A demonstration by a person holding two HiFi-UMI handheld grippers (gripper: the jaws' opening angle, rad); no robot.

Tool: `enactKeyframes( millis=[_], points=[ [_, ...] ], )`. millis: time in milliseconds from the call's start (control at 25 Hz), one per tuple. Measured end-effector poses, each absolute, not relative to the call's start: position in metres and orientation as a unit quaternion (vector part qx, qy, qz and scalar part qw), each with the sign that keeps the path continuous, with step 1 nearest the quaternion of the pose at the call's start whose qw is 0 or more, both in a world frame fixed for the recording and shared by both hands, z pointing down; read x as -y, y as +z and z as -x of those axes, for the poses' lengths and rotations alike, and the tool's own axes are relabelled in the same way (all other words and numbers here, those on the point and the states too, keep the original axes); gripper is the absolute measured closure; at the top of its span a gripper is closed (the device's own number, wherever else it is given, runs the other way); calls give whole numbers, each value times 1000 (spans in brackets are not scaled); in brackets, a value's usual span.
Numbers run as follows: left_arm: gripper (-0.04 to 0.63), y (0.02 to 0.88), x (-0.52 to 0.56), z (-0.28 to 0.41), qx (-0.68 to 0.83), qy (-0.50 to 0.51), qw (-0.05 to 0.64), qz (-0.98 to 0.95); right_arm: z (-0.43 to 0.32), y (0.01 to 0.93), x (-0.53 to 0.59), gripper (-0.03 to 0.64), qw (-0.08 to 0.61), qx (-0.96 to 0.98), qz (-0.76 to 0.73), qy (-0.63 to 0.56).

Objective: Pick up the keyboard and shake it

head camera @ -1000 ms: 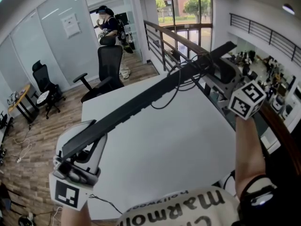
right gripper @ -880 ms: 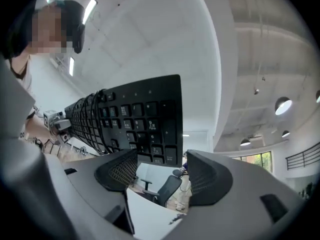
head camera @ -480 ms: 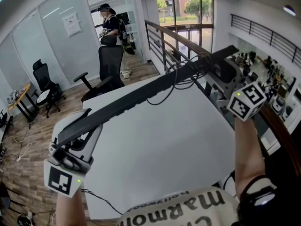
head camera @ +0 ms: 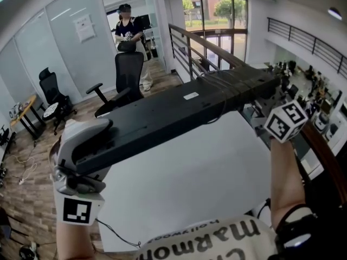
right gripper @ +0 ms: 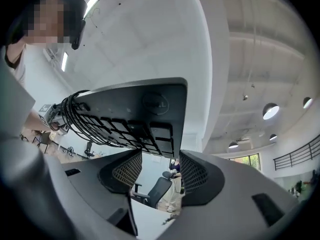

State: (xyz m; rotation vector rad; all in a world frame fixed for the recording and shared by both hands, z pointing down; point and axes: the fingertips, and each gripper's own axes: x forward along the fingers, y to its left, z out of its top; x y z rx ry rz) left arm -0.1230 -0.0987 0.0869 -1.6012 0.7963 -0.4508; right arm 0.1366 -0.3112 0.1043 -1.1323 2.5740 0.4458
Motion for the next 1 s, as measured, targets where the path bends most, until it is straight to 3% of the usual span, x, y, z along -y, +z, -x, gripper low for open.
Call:
enactKeyframes(
  millis=[280, 360, 680, 1000],
  points=[
    [480, 116, 89, 104, -309, -275, 651, 637, -148, 125, 305, 362, 157, -894, 399, 131],
    [514, 116, 86, 99, -302, -276, 646, 645, -151, 125, 303, 362, 160, -895, 400, 120],
    [514, 157, 98, 113, -305, -285, 592, 689, -143, 185, 306, 362, 112, -905, 404, 78],
    [508, 158, 97, 111, -315, -284, 581, 695, -148, 189, 296, 362, 115, -902, 411, 67]
  ],
)
